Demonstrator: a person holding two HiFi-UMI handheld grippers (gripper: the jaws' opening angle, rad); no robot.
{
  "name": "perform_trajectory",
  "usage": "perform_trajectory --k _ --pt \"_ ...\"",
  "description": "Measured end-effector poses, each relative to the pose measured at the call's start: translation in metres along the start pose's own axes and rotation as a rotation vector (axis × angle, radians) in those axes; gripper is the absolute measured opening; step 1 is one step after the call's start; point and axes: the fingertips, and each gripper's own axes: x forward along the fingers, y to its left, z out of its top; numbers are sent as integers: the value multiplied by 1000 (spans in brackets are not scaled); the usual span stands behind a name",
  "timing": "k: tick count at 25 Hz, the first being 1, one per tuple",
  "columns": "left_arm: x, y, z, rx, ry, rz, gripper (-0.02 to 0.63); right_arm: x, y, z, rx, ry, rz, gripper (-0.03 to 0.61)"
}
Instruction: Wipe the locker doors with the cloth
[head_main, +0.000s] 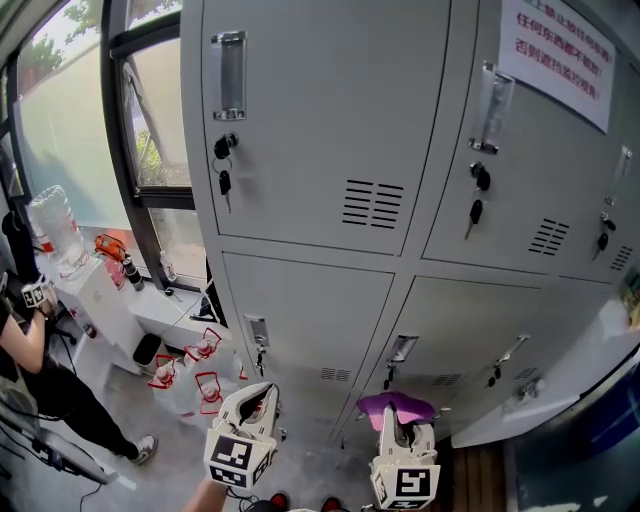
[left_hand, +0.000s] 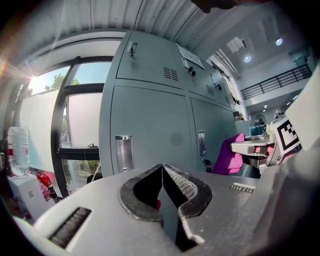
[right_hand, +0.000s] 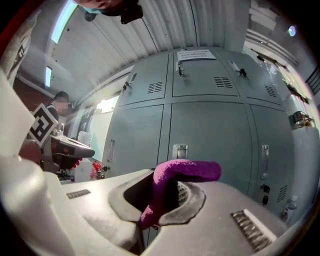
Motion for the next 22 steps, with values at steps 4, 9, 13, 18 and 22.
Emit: perform_trajectory --k 4,9,13,18,22 --pt "-2 0 -6 7 6 -6 26 -12 2 -11 12 36 -6 32" --pt "-1 4 -7 8 1 -5 26 -10 0 -17 9 64 -15 32" --pt "1 5 -6 5 7 -11 26 -6 -2 -15 7 35 -30 31" --pt "2 5 -7 5 6 -12 26 -6 3 -18 12 79 -19 31" --pt "1 5 -7 5 7 -10 26 -7 3 -18 11 73 -16 31"
